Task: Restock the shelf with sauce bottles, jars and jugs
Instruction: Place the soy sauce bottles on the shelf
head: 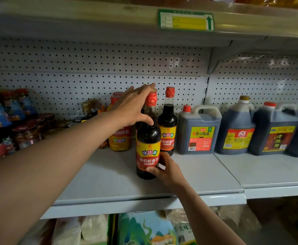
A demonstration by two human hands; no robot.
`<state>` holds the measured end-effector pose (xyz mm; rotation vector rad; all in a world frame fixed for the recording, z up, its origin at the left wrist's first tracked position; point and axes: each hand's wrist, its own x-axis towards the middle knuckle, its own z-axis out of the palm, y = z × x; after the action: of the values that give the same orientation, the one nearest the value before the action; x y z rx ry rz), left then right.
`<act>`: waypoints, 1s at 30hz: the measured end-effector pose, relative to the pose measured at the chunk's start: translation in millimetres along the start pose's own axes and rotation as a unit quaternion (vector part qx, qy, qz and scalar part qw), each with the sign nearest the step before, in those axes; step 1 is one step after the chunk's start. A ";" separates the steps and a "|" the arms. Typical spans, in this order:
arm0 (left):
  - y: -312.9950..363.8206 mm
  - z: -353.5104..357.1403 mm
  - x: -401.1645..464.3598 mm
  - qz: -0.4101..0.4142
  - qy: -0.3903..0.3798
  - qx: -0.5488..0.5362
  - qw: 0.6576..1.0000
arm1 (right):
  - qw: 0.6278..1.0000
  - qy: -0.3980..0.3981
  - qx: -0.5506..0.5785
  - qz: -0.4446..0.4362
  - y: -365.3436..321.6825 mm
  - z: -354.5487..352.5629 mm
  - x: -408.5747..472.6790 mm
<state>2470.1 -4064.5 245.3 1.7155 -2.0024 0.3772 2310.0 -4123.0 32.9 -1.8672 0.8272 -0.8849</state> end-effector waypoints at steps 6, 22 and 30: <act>-12.5 4.5 9.4 0.012 0.006 0.018 1.000 | 1.000 -0.009 0.001 0.007 0.8 2.3 12.7; -41.1 20.5 36.9 0.010 0.002 0.048 0.999 | 1.000 0.000 -0.005 0.029 -0.2 7.6 43.6; -48.9 26.7 45.4 0.004 0.008 0.051 0.999 | 0.999 0.011 0.001 0.038 5.6 9.3 56.5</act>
<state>2508.6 -4125.1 241.5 1.7591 -2.0098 0.5018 2346.3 -4167.3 38.2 -1.8160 0.9046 -0.8587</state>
